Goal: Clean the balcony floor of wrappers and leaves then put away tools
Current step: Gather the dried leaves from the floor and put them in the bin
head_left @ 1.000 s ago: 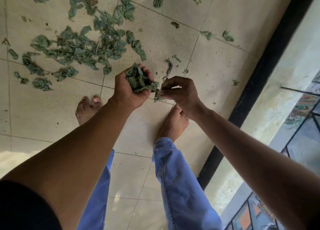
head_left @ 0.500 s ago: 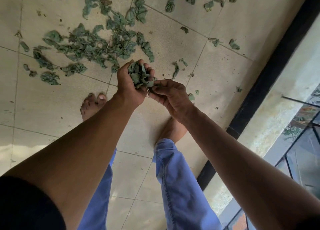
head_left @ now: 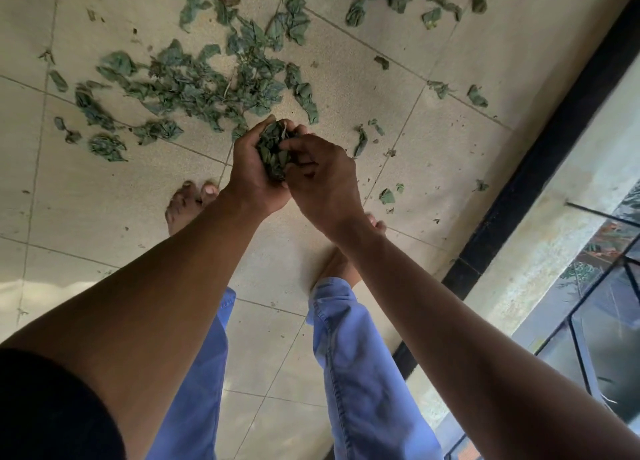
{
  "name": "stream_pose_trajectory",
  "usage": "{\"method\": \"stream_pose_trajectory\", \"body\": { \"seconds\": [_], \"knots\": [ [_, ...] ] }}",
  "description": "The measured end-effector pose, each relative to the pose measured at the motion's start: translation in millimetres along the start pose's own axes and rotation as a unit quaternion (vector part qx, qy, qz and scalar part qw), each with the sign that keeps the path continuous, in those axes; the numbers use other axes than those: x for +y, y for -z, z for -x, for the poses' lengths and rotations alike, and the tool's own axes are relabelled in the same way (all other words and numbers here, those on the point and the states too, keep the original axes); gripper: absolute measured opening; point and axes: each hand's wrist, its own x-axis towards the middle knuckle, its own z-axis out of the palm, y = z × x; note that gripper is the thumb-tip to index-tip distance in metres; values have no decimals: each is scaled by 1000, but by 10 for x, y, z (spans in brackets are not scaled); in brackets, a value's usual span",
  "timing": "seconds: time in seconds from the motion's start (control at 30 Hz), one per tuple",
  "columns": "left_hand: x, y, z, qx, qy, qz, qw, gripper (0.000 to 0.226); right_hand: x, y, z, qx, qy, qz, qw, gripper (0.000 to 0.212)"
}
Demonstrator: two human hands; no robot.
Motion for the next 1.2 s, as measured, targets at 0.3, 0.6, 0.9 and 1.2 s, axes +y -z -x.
{"method": "stream_pose_trajectory", "body": {
  "seconds": [0.3, 0.6, 0.9, 1.2],
  "knots": [
    [-4, 4, 11, -6, 3, 16, 1000, 36, 106, -57, 70, 101, 98, 291, 946, 7],
    [-63, 101, -100, -6, 20, 69, 997, 34, 761, 262, -24, 176, 41, 135, 974, 37],
    [-165, 273, -324, 7, 59, -1, 998, 33, 1984, 652, -236, 181, -296, 191, 918, 52],
    [-261, 327, -430, 29, 67, -14, 997, 34, 1616, 162, -557, 143, -110, 144, 973, 40]
  ]
}}
